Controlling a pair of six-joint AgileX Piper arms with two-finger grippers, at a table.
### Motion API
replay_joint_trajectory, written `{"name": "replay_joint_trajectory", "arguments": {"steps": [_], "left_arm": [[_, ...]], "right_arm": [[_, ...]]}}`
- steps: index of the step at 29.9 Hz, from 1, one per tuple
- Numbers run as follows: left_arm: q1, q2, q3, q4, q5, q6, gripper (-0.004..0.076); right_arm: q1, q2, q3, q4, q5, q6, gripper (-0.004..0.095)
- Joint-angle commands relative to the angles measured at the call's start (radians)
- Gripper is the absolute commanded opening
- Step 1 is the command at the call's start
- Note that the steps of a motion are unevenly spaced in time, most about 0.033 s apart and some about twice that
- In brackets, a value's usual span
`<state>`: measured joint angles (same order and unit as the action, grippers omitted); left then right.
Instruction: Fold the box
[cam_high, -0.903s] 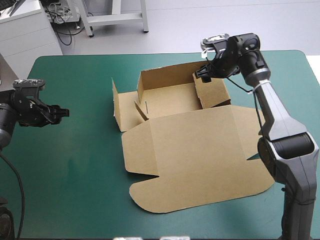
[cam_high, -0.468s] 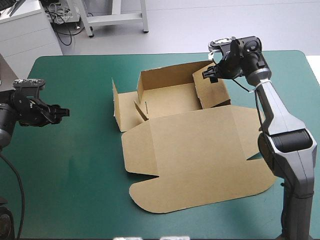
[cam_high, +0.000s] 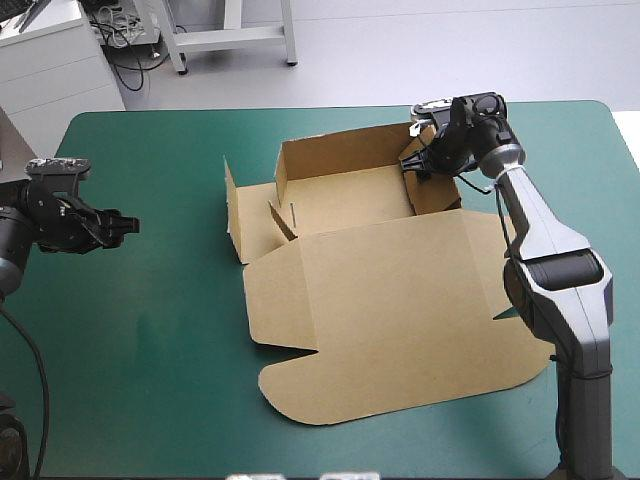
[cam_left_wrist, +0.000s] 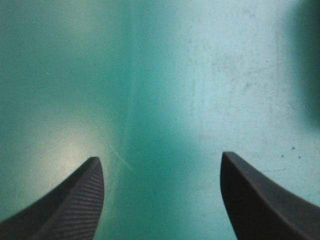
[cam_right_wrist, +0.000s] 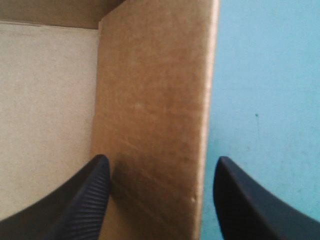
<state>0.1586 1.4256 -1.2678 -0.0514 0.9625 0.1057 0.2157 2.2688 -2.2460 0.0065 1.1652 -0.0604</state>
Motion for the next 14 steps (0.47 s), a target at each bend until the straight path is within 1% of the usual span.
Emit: {"name": "replay_joint_trajectory", "arguments": {"steps": [1, 2, 5, 8, 10, 13, 14], "left_arm": [[-0.003, -0.035, -0.025, -0.01, -0.028, 0.003, 0.047], [-0.003, -0.035, -0.025, -0.01, -0.028, 0.003, 0.047], [-0.003, -0.035, -0.025, -0.01, -0.027, 0.003, 0.047], [-0.003, -0.035, -0.025, -0.01, -0.023, 0.003, 0.047], [-0.003, -0.035, -0.025, -0.01, -0.021, 0.003, 0.047], [-0.003, -0.035, -0.025, -0.01, -0.023, 0.003, 0.047], [-0.003, -0.035, -0.025, -0.01, -0.021, 0.003, 0.047]], "right_arm": [[-0.008, -0.066, -0.032, -0.006, -0.037, -0.013, 0.0323], [-0.008, -0.066, -0.032, -0.006, -0.032, -0.017, 0.0249], [-0.008, -0.066, -0.032, -0.006, -0.007, -0.023, -0.0018], [-0.008, -0.068, -0.034, -0.006, 0.035, -0.024, -0.0022], [-0.008, -0.07, -0.048, -0.006, 0.085, -0.021, -0.0023], [-0.008, -0.102, -0.05, 0.033, 0.083, 0.037, -0.0023], [-0.008, -0.113, -0.055, 0.039, 0.083, 0.026, -0.0023]]}}
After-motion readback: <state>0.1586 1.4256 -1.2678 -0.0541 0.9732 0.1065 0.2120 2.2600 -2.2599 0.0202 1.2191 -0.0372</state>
